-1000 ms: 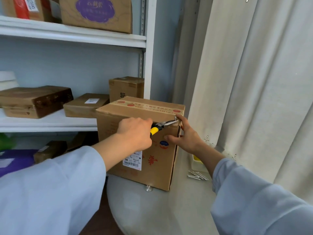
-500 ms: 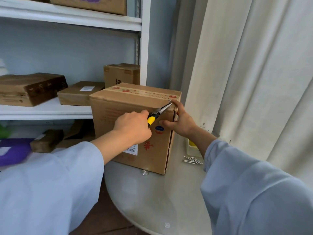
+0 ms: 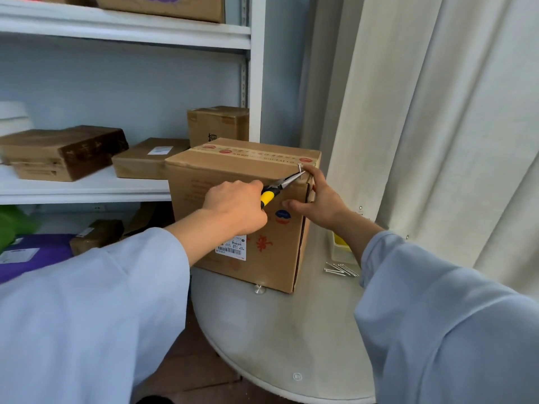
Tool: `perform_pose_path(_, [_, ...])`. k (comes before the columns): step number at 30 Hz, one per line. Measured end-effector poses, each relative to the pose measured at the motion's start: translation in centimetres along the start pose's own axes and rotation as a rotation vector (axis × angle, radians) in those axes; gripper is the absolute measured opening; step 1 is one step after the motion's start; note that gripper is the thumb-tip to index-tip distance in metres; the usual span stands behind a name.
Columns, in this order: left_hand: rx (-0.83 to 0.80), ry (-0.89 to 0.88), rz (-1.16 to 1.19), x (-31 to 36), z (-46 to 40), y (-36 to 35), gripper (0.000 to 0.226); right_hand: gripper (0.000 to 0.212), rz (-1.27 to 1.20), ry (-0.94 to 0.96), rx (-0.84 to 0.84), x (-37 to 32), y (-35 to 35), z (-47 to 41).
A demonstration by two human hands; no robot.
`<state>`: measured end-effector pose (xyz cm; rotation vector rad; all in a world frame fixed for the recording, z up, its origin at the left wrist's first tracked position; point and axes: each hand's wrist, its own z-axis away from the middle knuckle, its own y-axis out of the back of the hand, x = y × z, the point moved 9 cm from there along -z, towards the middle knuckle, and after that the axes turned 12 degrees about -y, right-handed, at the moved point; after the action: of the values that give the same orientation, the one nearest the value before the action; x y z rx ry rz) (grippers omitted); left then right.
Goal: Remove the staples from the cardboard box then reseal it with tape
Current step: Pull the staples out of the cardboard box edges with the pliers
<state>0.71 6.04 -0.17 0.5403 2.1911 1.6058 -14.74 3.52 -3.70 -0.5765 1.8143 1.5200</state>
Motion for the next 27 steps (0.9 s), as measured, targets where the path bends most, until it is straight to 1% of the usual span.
perform_pose_path(4, [0.009, 0.03, 0.087, 0.3, 0.6, -0.9, 0.016, 0.09, 0.016, -0.009, 0.01, 0.0, -0.1, 0.0])
perform_pose_path(6, [0.02, 0.031, 0.095, 0.3, 0.8, -1.2, 0.015, 0.091, 0.021, -0.014, 0.016, 0.1, -0.1, 0.1])
perform_pose_path(11, [0.12, -0.034, -0.129, 0.0, 0.6, 0.9, 0.027, 0.091, 0.028, -0.002, 0.007, 0.2, -0.2, 0.2])
perform_pose_path(16, [0.186, -0.107, -0.281, 0.3, 0.2, 1.5, 0.028, 0.091, 0.022, 0.004, 0.0, 0.1, -0.2, 0.2])
perform_pose_path(18, [0.178, -0.115, -0.3, 0.1, 0.0, 1.8, 0.028, 0.091, 0.016, 0.005, -0.003, 0.1, -0.3, 0.2])
perform_pose_path(20, [0.139, -0.098, -0.254, -0.2, -0.1, 1.6, 0.028, 0.09, 0.013, 0.004, -0.008, 0.1, -0.3, 0.1])
perform_pose_path(24, [0.02, -0.032, -0.036, -0.9, -0.3, 0.4, 0.024, 0.09, 0.021, 0.003, -0.007, 0.0, -0.2, 0.1])
perform_pose_path(27, [0.003, -0.02, 0.007, -1.1, -0.4, 0.5, 0.02, 0.09, 0.019, -0.004, -0.014, 0.0, -0.3, 0.1])
